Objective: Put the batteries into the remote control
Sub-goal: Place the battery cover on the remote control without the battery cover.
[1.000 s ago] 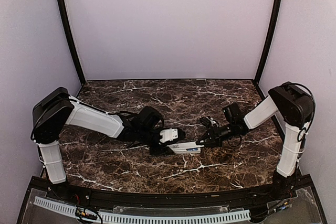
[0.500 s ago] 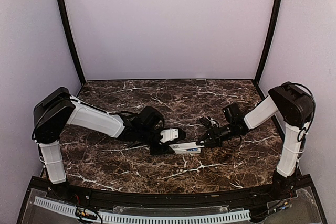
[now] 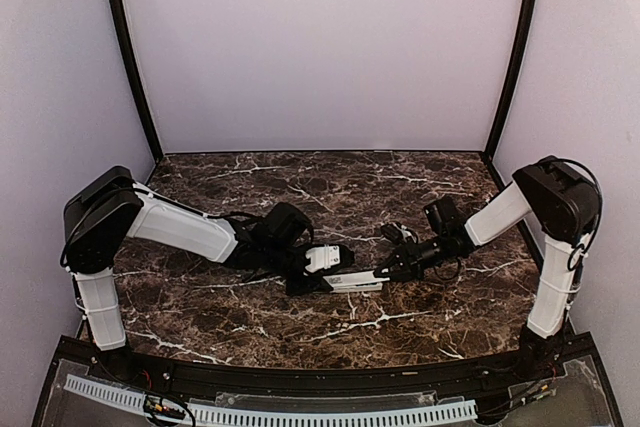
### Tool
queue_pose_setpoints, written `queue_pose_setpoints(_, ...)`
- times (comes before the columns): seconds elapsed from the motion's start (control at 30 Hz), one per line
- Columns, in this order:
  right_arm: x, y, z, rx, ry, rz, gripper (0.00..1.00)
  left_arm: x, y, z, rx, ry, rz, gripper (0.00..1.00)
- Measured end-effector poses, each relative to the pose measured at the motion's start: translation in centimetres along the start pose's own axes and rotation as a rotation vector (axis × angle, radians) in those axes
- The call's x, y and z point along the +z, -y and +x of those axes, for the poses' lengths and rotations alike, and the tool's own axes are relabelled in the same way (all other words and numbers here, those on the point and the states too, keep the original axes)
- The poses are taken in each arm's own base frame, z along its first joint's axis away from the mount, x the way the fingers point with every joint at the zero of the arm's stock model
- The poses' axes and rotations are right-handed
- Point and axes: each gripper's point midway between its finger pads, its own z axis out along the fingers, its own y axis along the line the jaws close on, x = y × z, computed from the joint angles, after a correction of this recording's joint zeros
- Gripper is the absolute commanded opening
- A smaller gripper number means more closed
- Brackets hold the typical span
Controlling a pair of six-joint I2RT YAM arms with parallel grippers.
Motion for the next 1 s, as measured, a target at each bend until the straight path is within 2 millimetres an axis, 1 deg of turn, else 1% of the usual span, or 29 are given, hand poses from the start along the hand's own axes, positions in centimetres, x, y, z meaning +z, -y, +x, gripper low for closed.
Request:
queue_pose_setpoints(0.2, -0.1, -0.1, -0.2, -0.006, 0.003, 0.027, 0.13, 0.0, 0.0, 0.0, 0.005, -0.002, -0.001, 0.02)
queue_pose_setpoints(0.4, -0.4, -0.3, -0.5, -0.018, 0.007, 0.065, 0.18, 0.0, 0.0, 0.0, 0.008, -0.002, 0.000, 0.00)
queue_pose_setpoints(0.67, -0.9, 0.2, -0.5, -0.012, 0.005, 0.129, 0.26, 0.0, 0.0, 0.0, 0.009, -0.004, 0.000, 0.00)
queue_pose_setpoints(0.8, -1.6, 0.5, -0.7, -0.019, 0.016, 0.168, 0.26, 0.0, 0.1, 0.0, 0.009, -0.005, 0.001, 0.00)
queue_pose_setpoints(1.0, -1.8, 1.2, -0.3, -0.001, 0.012, 0.205, 0.25, 0.0, 0.1, 0.1, 0.008, -0.014, 0.006, 0.00)
